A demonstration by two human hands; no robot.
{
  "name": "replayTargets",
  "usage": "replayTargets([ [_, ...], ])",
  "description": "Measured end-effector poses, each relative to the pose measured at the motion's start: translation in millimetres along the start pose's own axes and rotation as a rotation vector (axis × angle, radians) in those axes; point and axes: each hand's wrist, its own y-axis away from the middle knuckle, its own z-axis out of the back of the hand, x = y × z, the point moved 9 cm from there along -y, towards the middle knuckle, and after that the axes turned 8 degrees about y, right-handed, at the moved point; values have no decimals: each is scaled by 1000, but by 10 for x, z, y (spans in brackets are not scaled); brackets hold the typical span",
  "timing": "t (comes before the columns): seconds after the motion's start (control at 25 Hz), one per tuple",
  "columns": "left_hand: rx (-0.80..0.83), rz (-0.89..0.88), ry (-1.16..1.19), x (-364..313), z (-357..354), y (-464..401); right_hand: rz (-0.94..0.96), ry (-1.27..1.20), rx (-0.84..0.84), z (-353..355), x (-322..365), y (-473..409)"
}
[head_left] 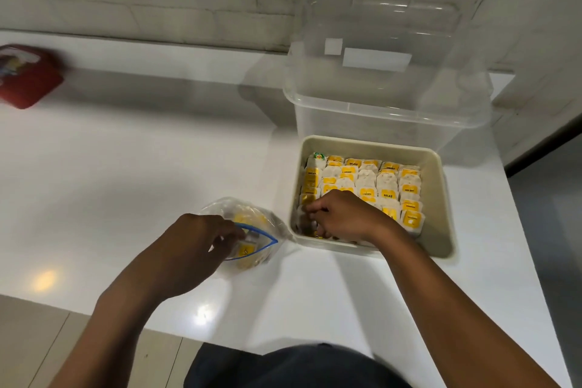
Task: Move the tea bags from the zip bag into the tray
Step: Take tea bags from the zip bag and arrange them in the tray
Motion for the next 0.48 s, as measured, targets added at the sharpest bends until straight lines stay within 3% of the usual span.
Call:
replayTargets([
  [0.36, -85, 10, -20, 174, -83, 127, 22, 105, -70, -21, 150, 62],
  [0.48, -137, 38, -1, 237, -100, 158, -16, 161, -273, 217, 271, 190],
])
